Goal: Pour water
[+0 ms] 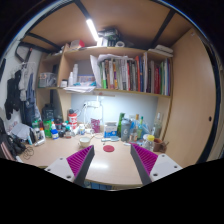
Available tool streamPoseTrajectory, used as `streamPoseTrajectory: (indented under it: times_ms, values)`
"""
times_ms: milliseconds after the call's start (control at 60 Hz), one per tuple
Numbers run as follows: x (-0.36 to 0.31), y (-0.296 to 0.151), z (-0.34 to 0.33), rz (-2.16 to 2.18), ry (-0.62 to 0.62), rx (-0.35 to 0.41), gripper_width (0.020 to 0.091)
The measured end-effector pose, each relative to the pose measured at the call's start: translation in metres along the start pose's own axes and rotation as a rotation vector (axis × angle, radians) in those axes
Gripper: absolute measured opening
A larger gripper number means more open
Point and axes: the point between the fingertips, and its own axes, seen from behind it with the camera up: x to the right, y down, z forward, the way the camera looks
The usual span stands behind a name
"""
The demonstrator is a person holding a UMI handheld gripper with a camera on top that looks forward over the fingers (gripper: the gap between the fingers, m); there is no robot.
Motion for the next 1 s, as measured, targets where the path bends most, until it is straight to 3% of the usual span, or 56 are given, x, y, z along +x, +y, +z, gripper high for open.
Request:
streamPoseTrajectory:
  times_ms: [483, 1000]
  values:
    - [0.044, 0.028, 0.02, 0.06, 0.041, -0.011, 0.0813]
    - [0.193, 0.128, 0.167, 0.1, 0.233, -0.029, 0.0809]
